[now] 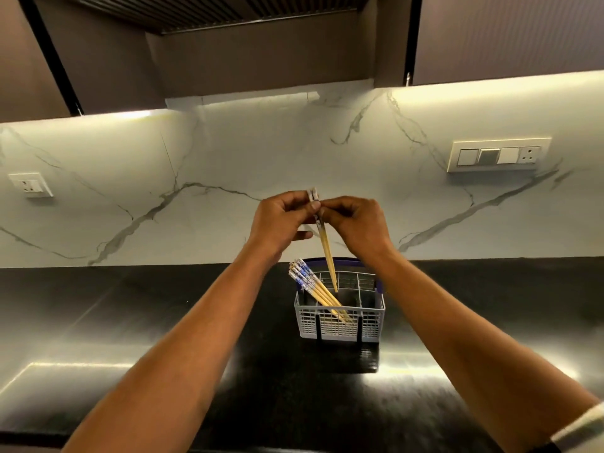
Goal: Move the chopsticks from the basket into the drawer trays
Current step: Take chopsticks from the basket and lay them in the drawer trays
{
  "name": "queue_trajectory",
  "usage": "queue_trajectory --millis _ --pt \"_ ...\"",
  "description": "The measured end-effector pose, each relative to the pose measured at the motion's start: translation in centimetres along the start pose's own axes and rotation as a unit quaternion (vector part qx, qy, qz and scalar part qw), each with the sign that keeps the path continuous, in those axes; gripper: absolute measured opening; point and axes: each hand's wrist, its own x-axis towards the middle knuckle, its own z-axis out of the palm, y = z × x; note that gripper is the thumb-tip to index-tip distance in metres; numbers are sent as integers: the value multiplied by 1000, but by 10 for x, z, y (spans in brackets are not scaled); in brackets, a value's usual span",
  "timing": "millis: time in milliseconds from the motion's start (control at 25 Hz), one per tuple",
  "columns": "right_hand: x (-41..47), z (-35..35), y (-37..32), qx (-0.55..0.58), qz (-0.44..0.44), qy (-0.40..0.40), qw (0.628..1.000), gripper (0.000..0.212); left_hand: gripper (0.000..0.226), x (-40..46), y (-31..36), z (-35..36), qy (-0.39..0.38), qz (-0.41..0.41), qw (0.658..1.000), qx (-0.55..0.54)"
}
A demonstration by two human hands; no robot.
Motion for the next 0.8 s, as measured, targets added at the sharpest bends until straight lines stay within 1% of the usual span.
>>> queue_trajectory --millis 40,120,240,320,400,480,640,720,800 --pt "-6 -4 -3 9 5 -5 1000 15 21 -4 3 0 -2 5 1000 9" --pt "-24 -13 -3 23 40 -42 998 13 17 -13 7 -4 -5 9 1000 14" --pt "-68 -17 11 25 119 -116 986 12 14 -28 8 -15 -20 -21 999 -36" --pt "-103 -13 24 33 175 -142 974 13 16 -40 3 -21 -35 -41 997 -60" --pt "-138 -7 35 72 221 -150 961 13 16 -54 -8 -24 -53 -55 995 -68" --pt "-176 3 44 90 248 -147 953 10 16 -75 -26 -26 -82 -81 991 -73" --pt "-255 25 56 55 296 -161 940 12 21 -126 -72 -31 -153 -137 976 -72" --pt "-291 33 60 58 324 -151 932 13 26 -149 -95 -31 -174 -165 968 -79" --pt "-319 40 63 44 346 -146 926 14 26 -170 -117 -30 -190 -189 960 -82"
